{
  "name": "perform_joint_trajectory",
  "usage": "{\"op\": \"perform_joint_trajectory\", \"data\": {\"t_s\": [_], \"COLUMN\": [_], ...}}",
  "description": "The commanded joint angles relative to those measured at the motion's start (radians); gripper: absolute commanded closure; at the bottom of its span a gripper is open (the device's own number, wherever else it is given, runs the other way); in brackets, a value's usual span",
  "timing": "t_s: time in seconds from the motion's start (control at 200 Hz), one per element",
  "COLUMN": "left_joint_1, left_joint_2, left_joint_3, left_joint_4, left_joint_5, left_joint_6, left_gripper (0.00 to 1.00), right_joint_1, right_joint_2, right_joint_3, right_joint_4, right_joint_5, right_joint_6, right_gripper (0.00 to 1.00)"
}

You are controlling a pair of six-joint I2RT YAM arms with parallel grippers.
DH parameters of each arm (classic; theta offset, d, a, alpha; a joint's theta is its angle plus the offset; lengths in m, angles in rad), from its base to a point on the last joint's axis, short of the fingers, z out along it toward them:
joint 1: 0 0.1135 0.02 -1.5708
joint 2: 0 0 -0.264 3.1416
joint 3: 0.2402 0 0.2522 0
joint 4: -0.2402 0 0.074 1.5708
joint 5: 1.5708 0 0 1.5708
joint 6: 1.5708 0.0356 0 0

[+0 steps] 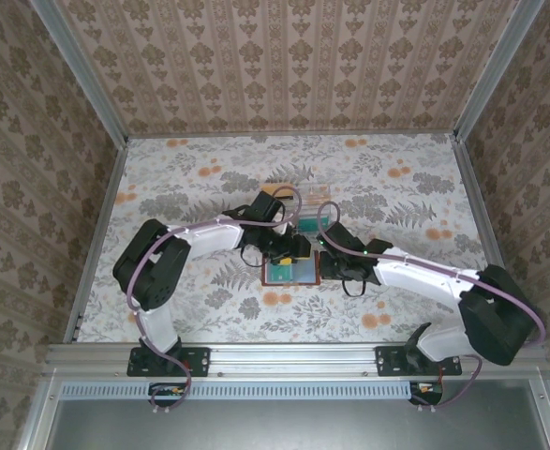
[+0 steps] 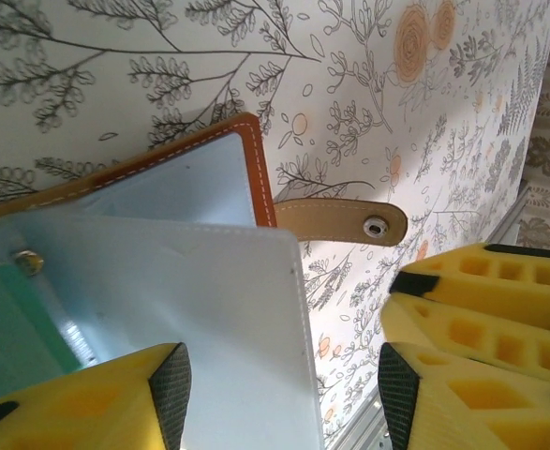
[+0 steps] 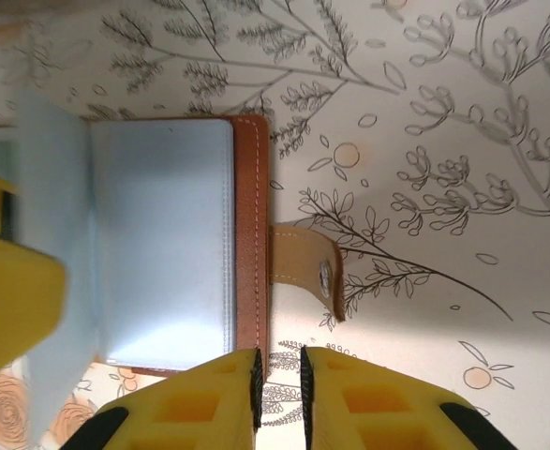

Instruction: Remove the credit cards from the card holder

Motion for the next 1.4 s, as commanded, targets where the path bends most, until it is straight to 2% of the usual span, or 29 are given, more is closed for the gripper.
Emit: {"op": "perform_joint_trajectory", "data": {"t_s": [0.0,0.22,0.57,0.66,0.705,0.845,0.9,1.025,1.395], "left_joint_1": [-0.017,0.007,0.12,0.142,0.15,0.155,0.154,0.15,0.135], "left_joint_2": [0.017,-0.064,-0.284,-0.316,-0.322,-0.301,-0.285,-0.255,-0.172], "left_joint_3": [0.036,-0.013,-0.218,-0.263,-0.279,-0.302,-0.303,-0.292,-0.263], "left_joint_4": [-0.003,-0.024,-0.091,-0.088,-0.088,-0.055,-0.038,-0.009,0.011], "left_joint_5": [0.024,-0.031,-0.135,-0.146,-0.154,-0.147,-0.137,-0.13,-0.124], "left_joint_6": [0.002,0.003,0.017,0.017,0.014,0.014,0.008,0.003,0.007], "left_gripper": [0.41,0.41,0.42,0.48,0.55,0.85,0.92,0.99,1.0], "right_joint_1": [-0.006,-0.005,0.005,0.011,0.012,0.015,0.015,0.012,-0.012], "right_joint_2": [-0.042,-0.043,0.029,0.083,0.111,0.194,0.221,0.278,0.379], "right_joint_3": [-0.025,-0.009,0.091,0.124,0.144,0.178,0.185,0.194,0.207], "right_joint_4": [0.001,0.009,0.032,0.053,0.065,0.124,0.148,0.193,0.225], "right_joint_5": [0.045,0.024,-0.032,-0.077,-0.107,-0.202,-0.234,-0.299,-0.385], "right_joint_6": [0.018,0.008,-0.023,-0.035,-0.038,-0.018,-0.006,0.023,0.075], "right_gripper": [0.77,0.77,0.75,0.75,0.76,0.79,0.79,0.8,0.82]}}
